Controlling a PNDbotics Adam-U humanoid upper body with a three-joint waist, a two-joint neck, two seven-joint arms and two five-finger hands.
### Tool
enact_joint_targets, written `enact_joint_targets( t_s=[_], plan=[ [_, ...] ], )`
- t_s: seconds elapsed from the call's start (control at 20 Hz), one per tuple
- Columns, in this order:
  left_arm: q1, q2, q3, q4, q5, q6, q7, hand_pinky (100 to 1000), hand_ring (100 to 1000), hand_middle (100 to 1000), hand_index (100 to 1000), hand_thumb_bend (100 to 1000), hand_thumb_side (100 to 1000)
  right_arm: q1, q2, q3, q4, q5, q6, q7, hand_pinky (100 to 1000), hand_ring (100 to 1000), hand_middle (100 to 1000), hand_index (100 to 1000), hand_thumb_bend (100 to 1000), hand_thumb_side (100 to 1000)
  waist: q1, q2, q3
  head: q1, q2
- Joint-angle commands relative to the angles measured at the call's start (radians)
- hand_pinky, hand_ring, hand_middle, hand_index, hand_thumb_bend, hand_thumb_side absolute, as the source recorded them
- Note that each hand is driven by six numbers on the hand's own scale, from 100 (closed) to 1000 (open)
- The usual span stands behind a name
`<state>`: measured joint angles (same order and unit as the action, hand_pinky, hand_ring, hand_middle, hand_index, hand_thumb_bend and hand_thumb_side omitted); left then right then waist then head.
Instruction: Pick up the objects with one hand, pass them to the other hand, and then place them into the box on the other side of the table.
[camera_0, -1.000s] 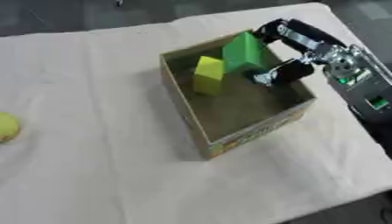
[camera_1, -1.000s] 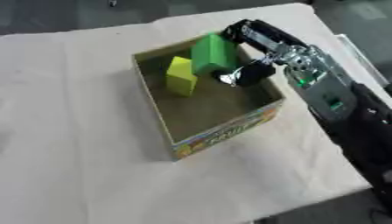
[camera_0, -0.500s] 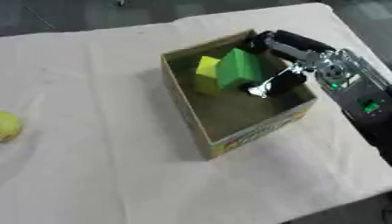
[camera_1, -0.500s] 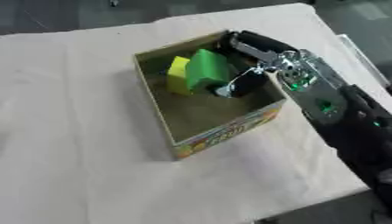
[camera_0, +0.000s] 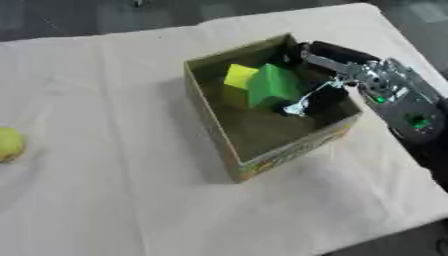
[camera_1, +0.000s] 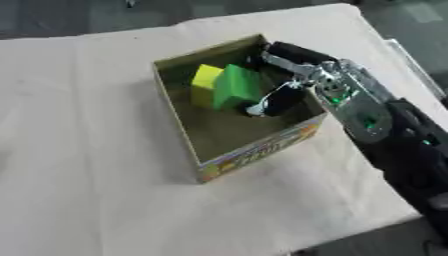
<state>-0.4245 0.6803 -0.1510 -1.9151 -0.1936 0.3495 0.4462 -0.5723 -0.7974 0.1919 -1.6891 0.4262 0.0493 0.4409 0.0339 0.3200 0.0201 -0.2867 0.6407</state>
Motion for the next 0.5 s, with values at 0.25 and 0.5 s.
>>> enact_joint_targets(
  t_s=[0.25, 0.5],
  plan=[
    [-0.008, 0.027, 0.020, -0.016, -0.001, 0.005, 0.007, 879, 730, 681, 823, 518, 814, -0.014, -0.022, -0.014, -0.006, 0.001, -0.021, 0.012, 897, 811, 777, 868, 464, 296, -0.009, -0.012, 0.003, 0.005, 0.001],
    [-0.007, 0.027, 0.021, -0.016, -0.002, 0.008, 0.009, 879, 730, 681, 823, 520, 812, -0.012, -0.022, -0.016, 0.000, 0.005, -0.035, 0.023, 901, 816, 784, 880, 466, 298, -0.008, -0.012, 0.004, 0.006, 0.002]
  ],
)
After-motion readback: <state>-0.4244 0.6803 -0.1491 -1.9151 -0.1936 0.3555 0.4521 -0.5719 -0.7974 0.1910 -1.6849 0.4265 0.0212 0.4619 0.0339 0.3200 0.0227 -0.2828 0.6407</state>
